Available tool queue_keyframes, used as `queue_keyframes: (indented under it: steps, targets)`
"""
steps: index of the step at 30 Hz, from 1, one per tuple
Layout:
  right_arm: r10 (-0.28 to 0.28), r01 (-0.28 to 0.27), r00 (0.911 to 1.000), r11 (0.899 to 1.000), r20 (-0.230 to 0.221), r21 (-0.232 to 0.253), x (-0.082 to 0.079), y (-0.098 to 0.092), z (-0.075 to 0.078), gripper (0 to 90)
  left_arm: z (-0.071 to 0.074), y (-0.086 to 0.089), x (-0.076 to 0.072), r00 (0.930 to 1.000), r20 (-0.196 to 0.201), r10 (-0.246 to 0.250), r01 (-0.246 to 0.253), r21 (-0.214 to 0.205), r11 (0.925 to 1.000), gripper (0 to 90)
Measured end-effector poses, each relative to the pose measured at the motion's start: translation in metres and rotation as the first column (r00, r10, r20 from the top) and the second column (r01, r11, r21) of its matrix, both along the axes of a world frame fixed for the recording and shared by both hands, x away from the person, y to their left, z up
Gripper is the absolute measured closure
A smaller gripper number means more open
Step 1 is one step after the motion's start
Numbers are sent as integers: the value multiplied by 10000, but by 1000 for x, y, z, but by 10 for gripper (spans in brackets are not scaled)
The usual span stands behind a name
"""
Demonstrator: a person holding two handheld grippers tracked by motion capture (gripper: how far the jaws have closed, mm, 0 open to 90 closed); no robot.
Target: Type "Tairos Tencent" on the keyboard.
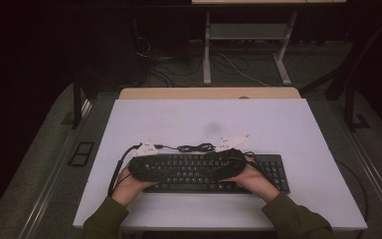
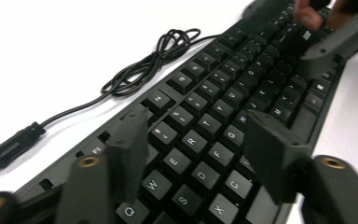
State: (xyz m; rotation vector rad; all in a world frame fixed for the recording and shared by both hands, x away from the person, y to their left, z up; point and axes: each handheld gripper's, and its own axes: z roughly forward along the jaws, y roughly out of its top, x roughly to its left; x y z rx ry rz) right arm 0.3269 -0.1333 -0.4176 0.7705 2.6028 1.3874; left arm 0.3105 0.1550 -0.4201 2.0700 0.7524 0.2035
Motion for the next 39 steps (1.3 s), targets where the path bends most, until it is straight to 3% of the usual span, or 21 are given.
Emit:
queue_keyframes:
  steps: [8, 13, 26, 39]
  targets:
    - [-260, 260, 9997, 9997, 2, 34, 3, -6, 0, 307, 0, -1, -4, 9977, -264, -627, 629, 41, 9980, 766]
    - [-312, 312, 9995, 9995, 6, 35, 5, -8, 0, 307, -1, -3, -6, 9923, -530, -1120, 1130, 153, 9935, 893]
    - [-276, 276, 9996, 9996, 34, 14, 5, -7, -1, 297, -9, -11, -6, 9809, -951, -1696, 1775, 813, 9808, 894]
    - [-276, 276, 9996, 9996, 35, 19, 5, -7, -1, 296, -13, -14, -6, 9790, -1129, -1700, 1807, 926, 9792, 895]
